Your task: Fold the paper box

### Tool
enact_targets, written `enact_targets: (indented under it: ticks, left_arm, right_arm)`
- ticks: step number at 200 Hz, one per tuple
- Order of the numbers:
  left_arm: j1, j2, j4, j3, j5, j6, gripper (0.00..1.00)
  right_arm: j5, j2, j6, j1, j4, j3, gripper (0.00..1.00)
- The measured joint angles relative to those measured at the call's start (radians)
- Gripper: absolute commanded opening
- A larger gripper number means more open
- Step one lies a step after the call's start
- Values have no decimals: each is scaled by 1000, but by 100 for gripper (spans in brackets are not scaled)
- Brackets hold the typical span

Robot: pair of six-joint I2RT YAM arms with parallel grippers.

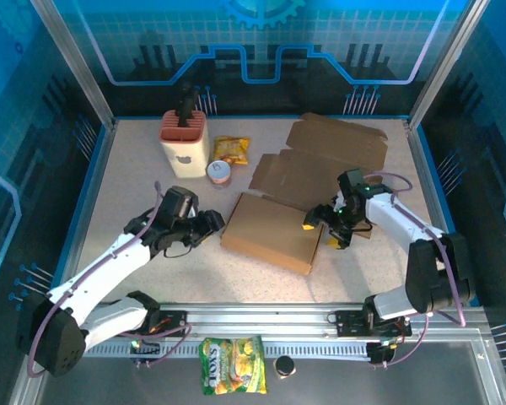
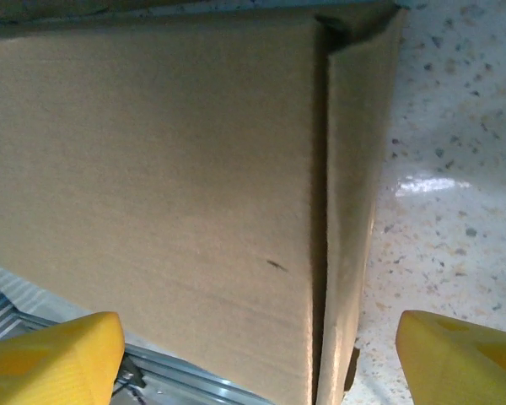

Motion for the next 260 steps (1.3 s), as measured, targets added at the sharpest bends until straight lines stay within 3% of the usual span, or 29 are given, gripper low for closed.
enact_targets:
  ticks: [67,163,199,260]
  left_arm:
    - [-54,117,242,-77,27,-243,55]
    - [-62,205,344,-150,-49,-299,52]
    - [-62,275,481,-171,-81,-314,31]
    - [-75,328,694,-221,-155,-354,18]
  right_arm:
    - [23,60,-56,16,-11,18,82]
    - [49,169,-120,40,-39,88,79]
    - [50,194,-146,46,-60,113,74]
    - [68,250,-161,60,-121,180,68]
